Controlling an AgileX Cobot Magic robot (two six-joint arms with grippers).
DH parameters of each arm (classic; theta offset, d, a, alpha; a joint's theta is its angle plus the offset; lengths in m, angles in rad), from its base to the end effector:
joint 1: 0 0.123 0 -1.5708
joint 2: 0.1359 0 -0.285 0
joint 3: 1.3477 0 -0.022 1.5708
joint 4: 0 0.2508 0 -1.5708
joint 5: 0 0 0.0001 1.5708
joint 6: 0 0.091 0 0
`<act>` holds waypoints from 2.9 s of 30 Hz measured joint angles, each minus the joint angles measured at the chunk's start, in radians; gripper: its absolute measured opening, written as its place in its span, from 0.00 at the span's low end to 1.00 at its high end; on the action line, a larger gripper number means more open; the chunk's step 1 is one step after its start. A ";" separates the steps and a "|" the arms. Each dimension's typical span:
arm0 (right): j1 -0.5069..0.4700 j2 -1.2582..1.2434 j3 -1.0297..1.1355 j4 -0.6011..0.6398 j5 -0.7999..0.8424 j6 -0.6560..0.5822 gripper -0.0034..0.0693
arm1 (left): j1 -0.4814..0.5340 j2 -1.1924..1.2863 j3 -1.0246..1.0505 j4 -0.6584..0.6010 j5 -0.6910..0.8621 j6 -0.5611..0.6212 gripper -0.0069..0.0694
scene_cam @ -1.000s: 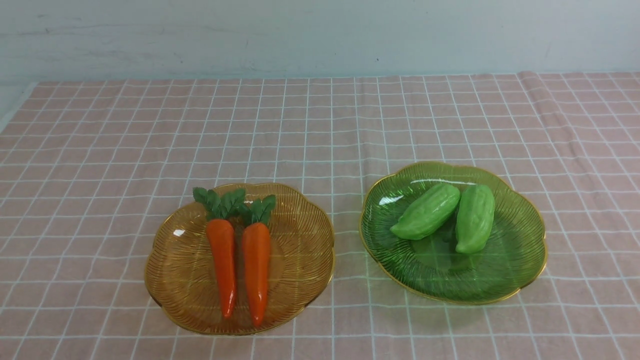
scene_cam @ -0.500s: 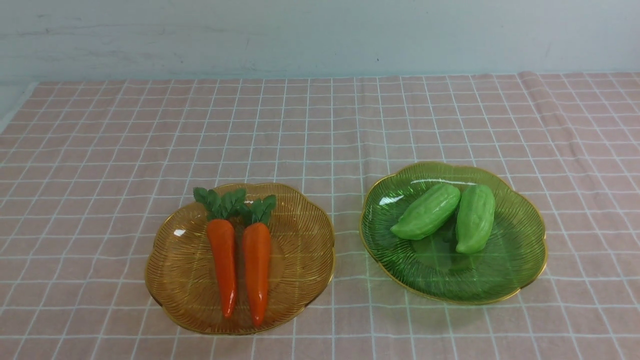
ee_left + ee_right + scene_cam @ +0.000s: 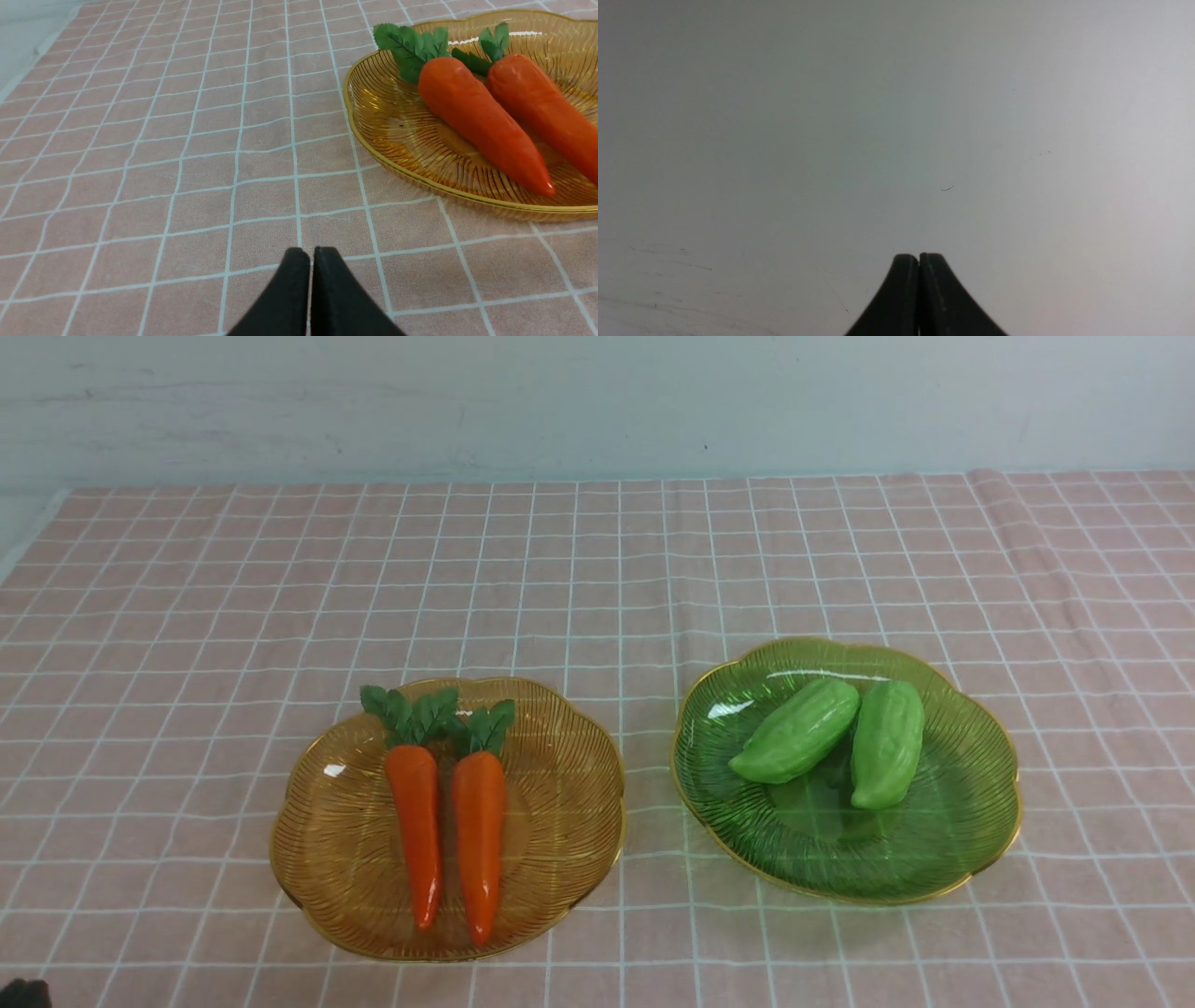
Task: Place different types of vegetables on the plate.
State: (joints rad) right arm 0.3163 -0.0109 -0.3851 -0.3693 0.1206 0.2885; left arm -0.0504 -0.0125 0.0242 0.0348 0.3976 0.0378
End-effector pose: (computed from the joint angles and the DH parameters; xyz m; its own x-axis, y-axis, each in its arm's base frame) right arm 0.0144 0.0005 0.3274 0.3645 0.0370 -0.9305 -0.2445 0.9680 -0.0573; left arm 0.0519 -0.0014 0.1701 -0.3126 0.0857 -0.9460 0.0596 0.9957 0.0705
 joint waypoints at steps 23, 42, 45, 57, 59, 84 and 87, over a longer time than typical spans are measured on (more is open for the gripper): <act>0.000 0.000 0.000 0.000 0.000 0.000 0.03 | 0.000 0.000 0.001 0.000 0.000 0.000 0.09; 0.000 0.000 0.000 0.409 0.079 -0.206 0.03 | 0.000 0.000 0.001 0.000 0.000 0.000 0.09; 0.000 0.000 0.000 0.426 0.123 -0.234 0.03 | 0.000 0.000 0.001 0.000 0.000 0.000 0.09; -0.152 0.000 0.182 0.273 0.203 -0.247 0.03 | 0.000 0.000 0.001 0.000 0.000 0.000 0.09; -0.196 0.000 0.227 0.263 0.206 -0.247 0.03 | 0.000 0.000 0.001 0.000 0.000 0.000 0.09; -0.310 0.001 0.412 0.280 0.264 -0.201 0.03 | 0.000 0.000 0.001 0.000 -0.002 0.000 0.09; -0.310 0.001 0.412 0.281 0.265 -0.201 0.03 | 0.000 0.000 0.001 0.000 -0.002 0.000 0.09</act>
State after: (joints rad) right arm 0.0059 -0.0100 0.0272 -0.0887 0.3851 0.0873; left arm -0.0502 -0.0125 0.0249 0.0348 0.3955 0.0378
